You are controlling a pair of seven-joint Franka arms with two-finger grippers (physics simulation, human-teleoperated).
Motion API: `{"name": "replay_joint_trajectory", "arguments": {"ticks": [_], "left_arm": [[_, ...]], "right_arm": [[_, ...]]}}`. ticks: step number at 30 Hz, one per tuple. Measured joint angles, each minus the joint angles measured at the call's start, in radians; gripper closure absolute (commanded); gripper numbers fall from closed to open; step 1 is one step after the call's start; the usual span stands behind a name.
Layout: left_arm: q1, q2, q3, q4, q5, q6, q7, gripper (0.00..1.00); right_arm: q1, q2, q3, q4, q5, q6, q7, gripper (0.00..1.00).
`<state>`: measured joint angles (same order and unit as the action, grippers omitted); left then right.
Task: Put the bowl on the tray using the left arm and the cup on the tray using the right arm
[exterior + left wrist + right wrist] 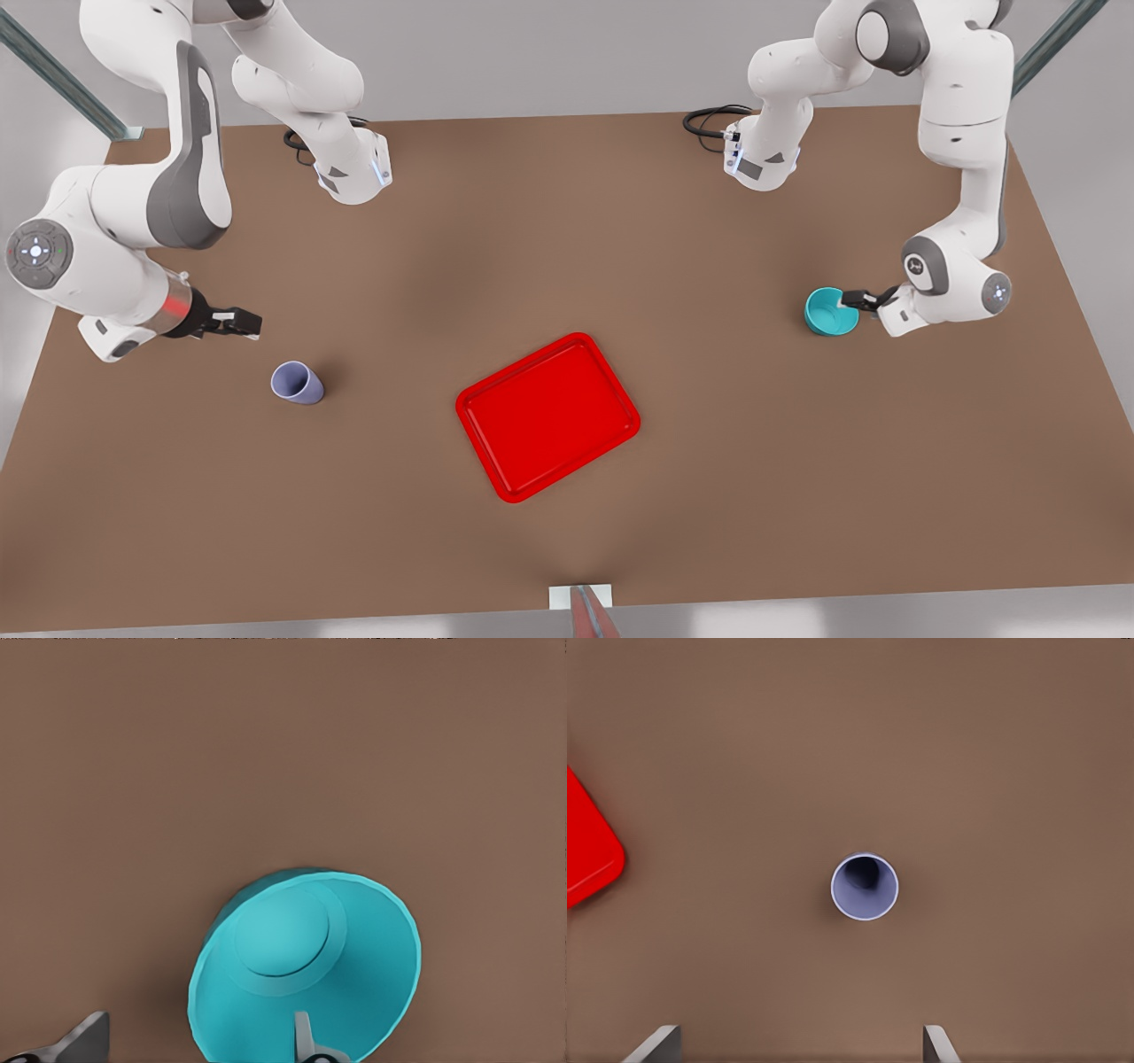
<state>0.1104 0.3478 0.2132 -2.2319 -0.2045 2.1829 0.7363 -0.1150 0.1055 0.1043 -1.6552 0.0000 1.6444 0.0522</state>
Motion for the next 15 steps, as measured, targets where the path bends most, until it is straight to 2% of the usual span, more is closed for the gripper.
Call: {"name": "replay_joint_trajectory", "arguments": {"ticks": [6, 7, 8, 9, 11, 15], "left_arm": [[-0.009, 0.045, -0.002, 0.000, -0.018, 0.047, 0.000, 0.00], [-0.011, 0.044, -0.002, 0.000, -0.020, 0.041, 0.000, 0.04], [-0.012, 0.042, -0.002, 0.000, -0.022, 0.036, 0.000, 0.21], [-0.012, 0.041, -0.004, 0.000, -0.024, 0.031, 0.000, 0.31], [-0.014, 0.042, -0.008, 0.000, -0.026, 0.031, 0.000, 0.32], [-0.020, 0.049, -0.009, 0.000, -0.028, 0.036, 0.000, 0.57]], "right_arm": [[0.000, 0.000, 0.000, 0.000, 0.000, 0.000, 0.000, 0.00], [0.000, 0.000, 0.000, 0.000, 0.000, 0.000, 0.000, 0.00], [0.000, 0.000, 0.000, 0.000, 0.001, 0.000, 0.000, 0.00], [0.000, 0.000, 0.000, 0.000, 0.000, 0.000, 0.000, 0.00], [-0.001, 0.000, 0.000, 0.000, 0.001, 0.000, 0.000, 0.00], [0.000, 0.000, 0.000, 0.000, 0.001, 0.000, 0.000, 0.00]]}}
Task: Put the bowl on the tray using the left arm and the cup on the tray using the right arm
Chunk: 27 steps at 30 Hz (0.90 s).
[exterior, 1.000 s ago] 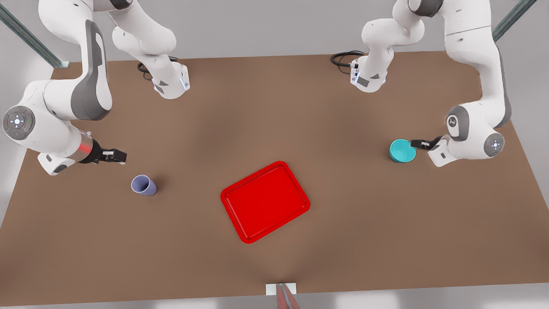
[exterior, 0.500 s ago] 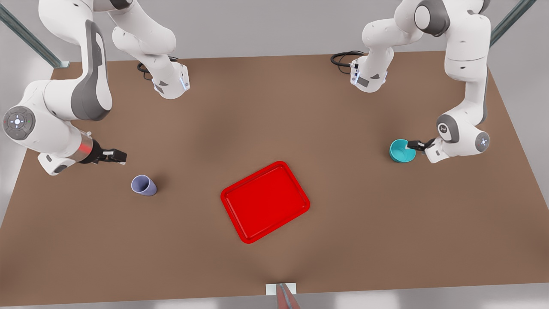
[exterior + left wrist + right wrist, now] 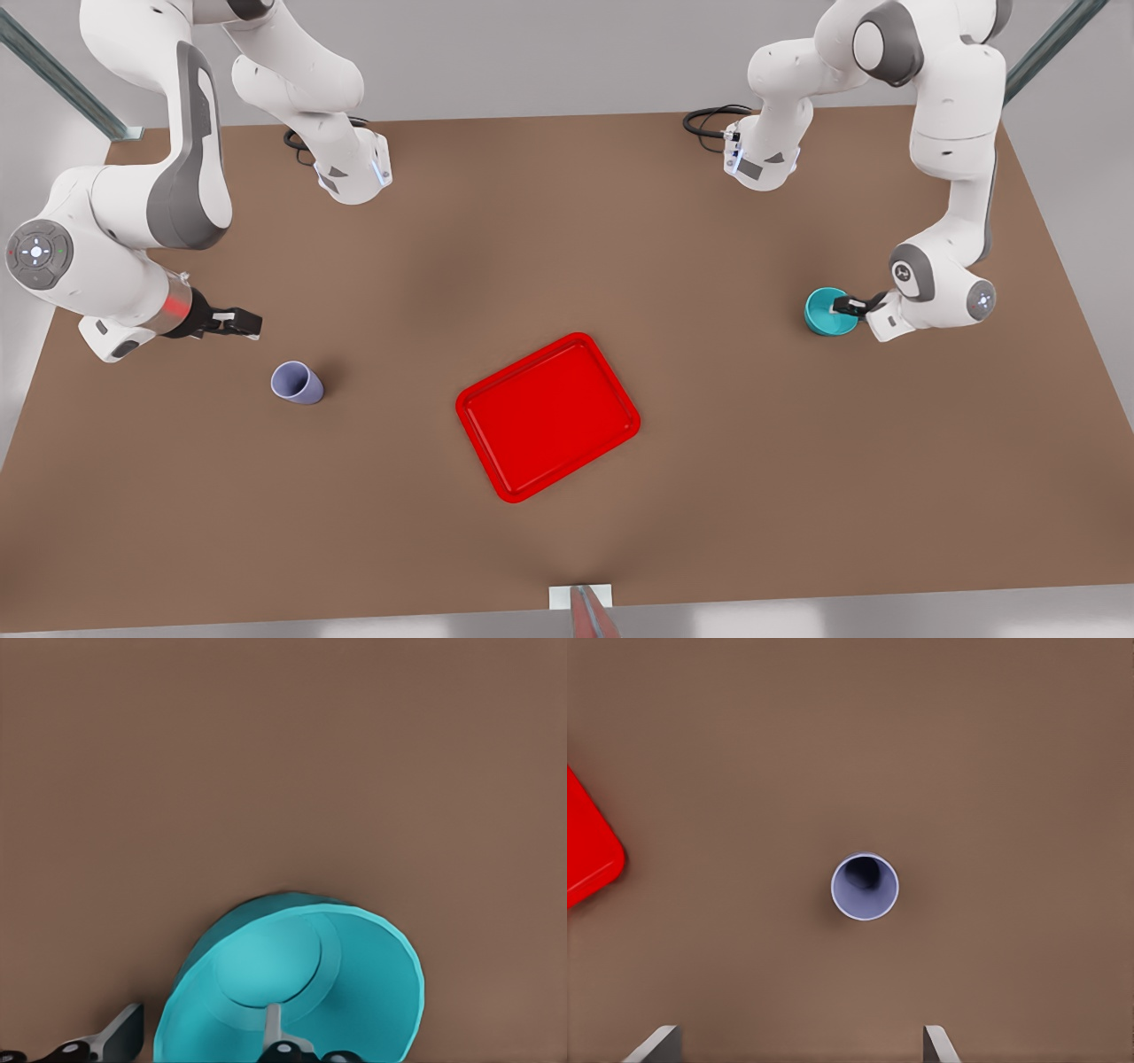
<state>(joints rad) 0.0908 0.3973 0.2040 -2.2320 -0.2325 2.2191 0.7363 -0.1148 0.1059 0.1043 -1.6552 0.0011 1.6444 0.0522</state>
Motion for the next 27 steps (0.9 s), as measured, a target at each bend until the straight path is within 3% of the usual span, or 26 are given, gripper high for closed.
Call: {"name": "replay_joint_trajectory", "arguments": {"ticks": [4, 15, 17, 20, 21, 27], "left_arm": [[-0.003, 0.006, -0.008, 0.001, -0.001, -0.001, -0.003, 0.78], [-0.021, -0.011, -0.029, 0.069, 0.032, -0.077, -0.084, 0.79], [-0.138, 0.014, -0.041, 0.176, 0.054, -0.113, -0.237, 0.79], [-0.238, 0.142, -0.233, 0.506, 0.069, -0.206, -0.737, 0.79], [-0.295, 0.199, -0.249, 0.637, 0.072, -0.241, -0.868, 0.79], [-0.574, 0.364, -0.252, 1.006, 0.036, -0.312, -1.577, 0.79]], "right_arm": [[0.000, 0.000, 0.000, 0.000, 0.000, 0.000, 0.000, 0.00], [0.000, 0.000, 0.000, 0.000, 0.000, 0.000, 0.000, 0.00], [0.000, 0.000, 0.000, 0.000, 0.000, 0.000, -0.001, 0.00], [0.000, 0.000, 0.000, 0.000, 0.000, 0.000, -0.002, 0.00], [-0.001, 0.000, 0.000, 0.000, 0.000, 0.000, -0.002, 0.00], [0.000, 0.000, 0.000, 0.000, 0.000, 0.000, -0.002, 0.00]]}}
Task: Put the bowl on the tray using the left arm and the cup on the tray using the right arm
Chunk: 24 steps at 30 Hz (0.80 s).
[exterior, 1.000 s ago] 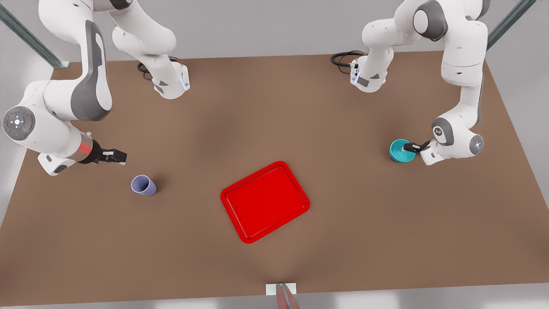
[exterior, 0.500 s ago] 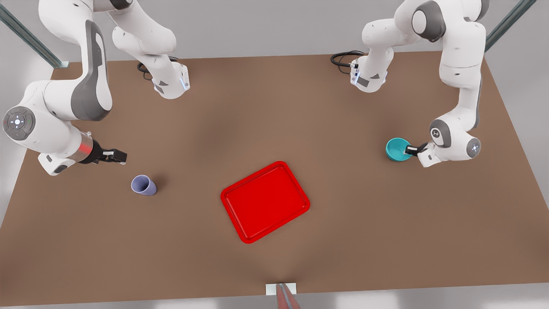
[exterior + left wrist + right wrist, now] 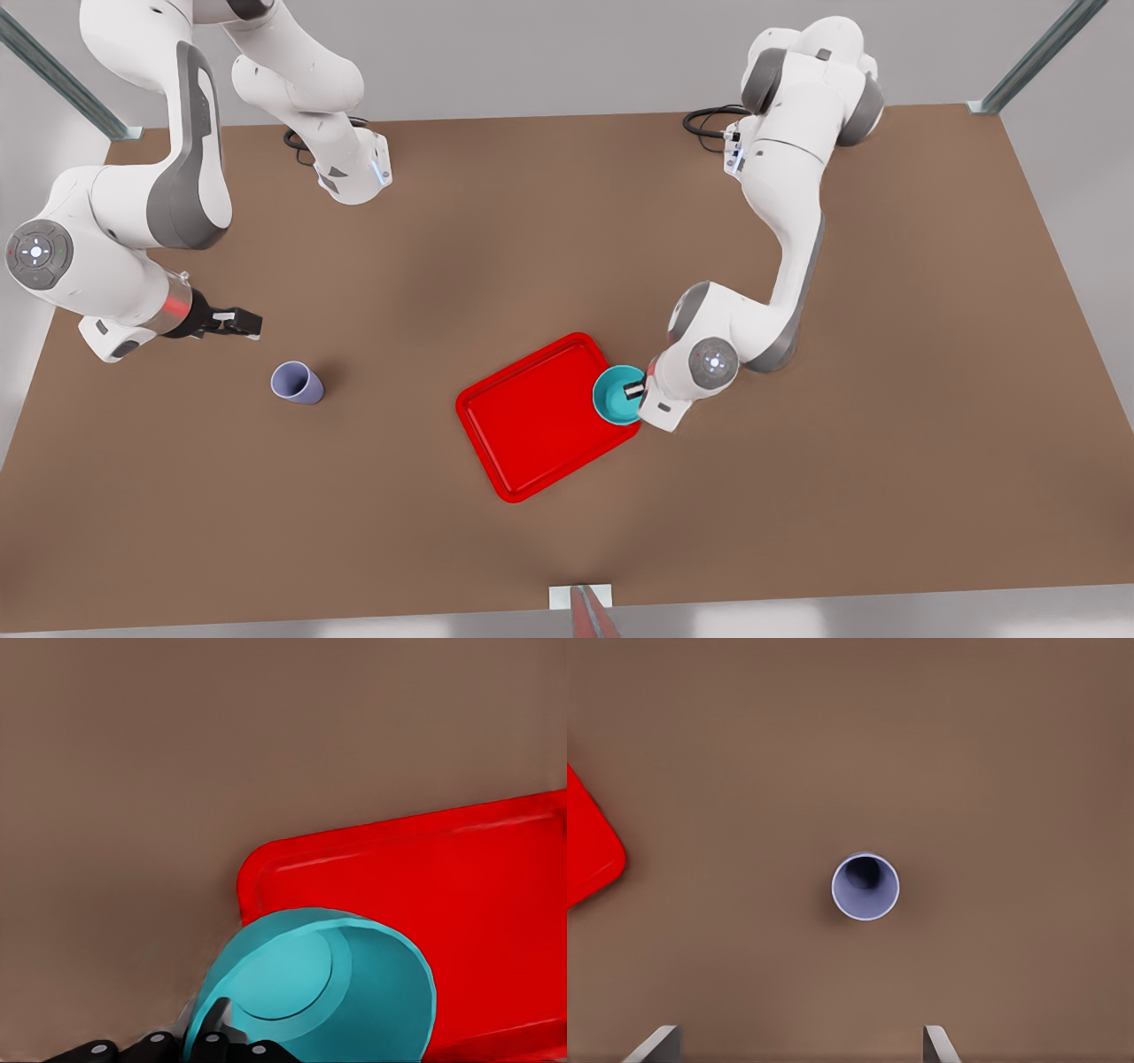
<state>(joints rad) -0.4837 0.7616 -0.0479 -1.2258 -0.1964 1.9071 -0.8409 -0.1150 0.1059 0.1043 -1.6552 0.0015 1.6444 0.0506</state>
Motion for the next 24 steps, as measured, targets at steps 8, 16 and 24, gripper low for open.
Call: {"name": "replay_joint_trajectory", "arguments": {"ticks": [8, 16, 24], "left_arm": [[-0.041, 0.115, -0.001, 0.039, -0.118, 0.045, -0.086, 0.79], [-0.035, 0.171, -0.001, 0.039, -0.172, 0.138, -0.012, 0.01], [0.057, -0.025, 0.020, 0.046, -0.118, -0.246, 0.180, 0.01]], "right_arm": [[0.002, 0.008, 0.000, -0.005, 0.000, 0.000, 0.002, 0.00], [-0.018, 0.042, 0.000, -0.024, 0.000, 0.017, 0.002, 0.00], [-0.029, 0.064, 0.000, -0.027, 0.003, 0.023, 0.006, 0.00]]}}
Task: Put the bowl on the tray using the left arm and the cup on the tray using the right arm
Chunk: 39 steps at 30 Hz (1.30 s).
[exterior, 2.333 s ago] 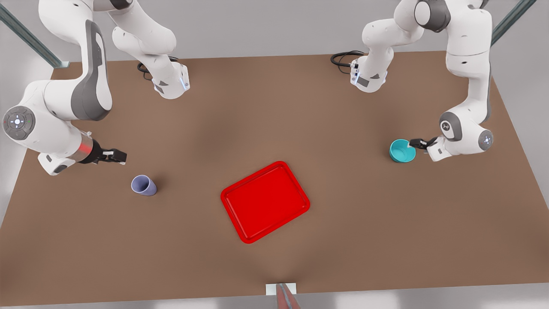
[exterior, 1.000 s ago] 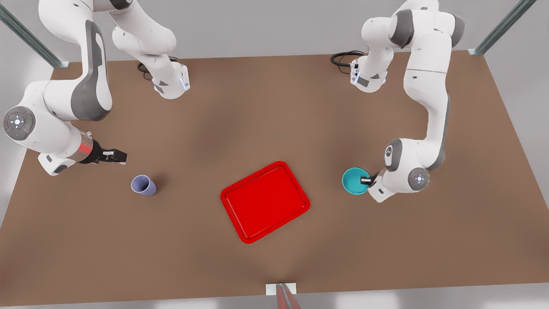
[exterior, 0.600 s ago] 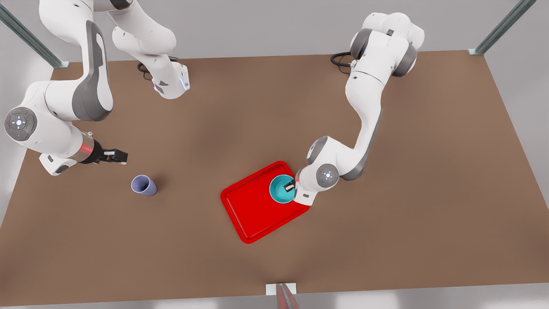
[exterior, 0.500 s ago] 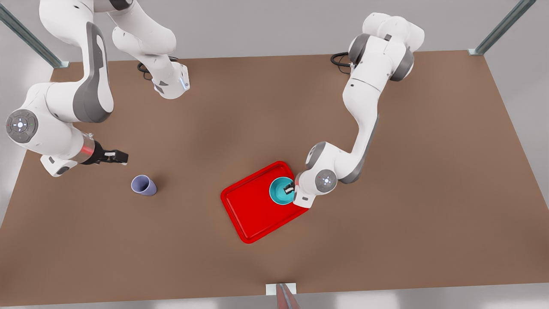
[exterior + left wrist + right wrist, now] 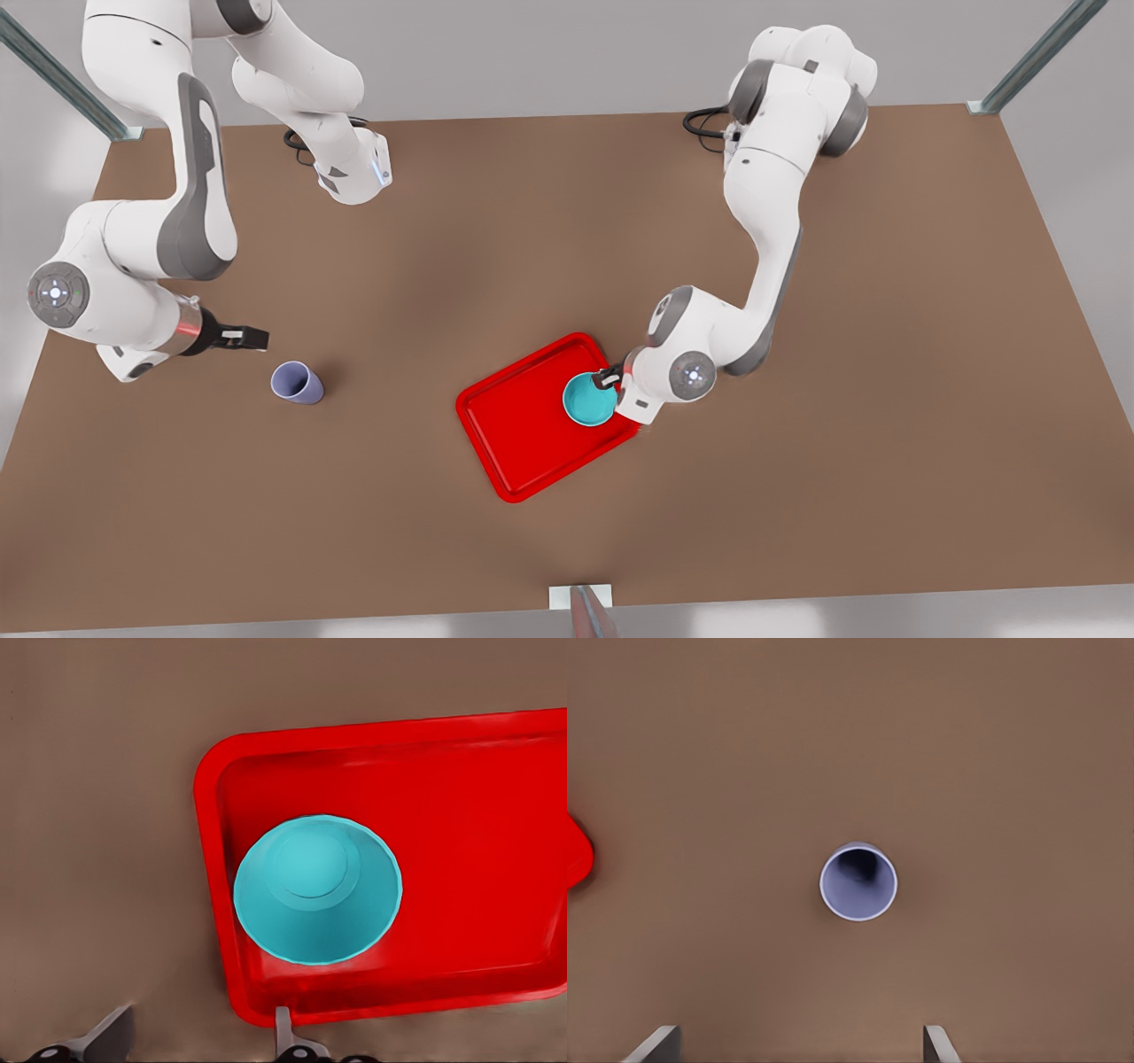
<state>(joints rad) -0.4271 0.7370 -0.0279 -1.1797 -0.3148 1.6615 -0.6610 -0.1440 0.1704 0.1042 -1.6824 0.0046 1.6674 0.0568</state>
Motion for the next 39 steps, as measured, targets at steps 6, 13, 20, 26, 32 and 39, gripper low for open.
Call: {"name": "replay_joint_trajectory", "arguments": {"ticks": [6, 13, 20, 26, 32, 39], "left_arm": [[0.171, -0.268, 0.137, -0.006, 0.298, -0.298, 0.812, 0.00], [0.213, -0.475, 0.144, -0.278, 0.326, -0.185, 0.754, 0.00], [0.211, -0.467, 0.135, -0.282, 0.318, -0.267, 0.764, 0.00], [0.211, -0.464, 0.137, -0.287, 0.316, -0.270, 0.765, 0.00], [0.211, -0.462, 0.137, -0.288, 0.309, -0.276, 0.765, 0.00], [0.211, -0.454, 0.138, -0.287, 0.299, -0.276, 0.764, 0.00]], "right_arm": [[-0.022, 0.030, 0.000, -0.019, 0.003, 0.005, -0.003, 0.00], [-0.030, 0.052, 0.000, -0.045, -0.004, 0.069, -0.005, 0.00], [-0.050, 0.100, -0.001, -0.170, -0.025, 0.272, -0.063, 0.00], [-0.065, 0.133, -0.002, -0.237, -0.031, 0.438, -0.092, 0.00], [-0.096, 0.191, -0.002, -0.193, -0.042, 0.422, -0.137, 0.00], [-0.098, 0.205, -0.001, -0.214, -0.003, 0.420, -0.133, 0.00]]}}
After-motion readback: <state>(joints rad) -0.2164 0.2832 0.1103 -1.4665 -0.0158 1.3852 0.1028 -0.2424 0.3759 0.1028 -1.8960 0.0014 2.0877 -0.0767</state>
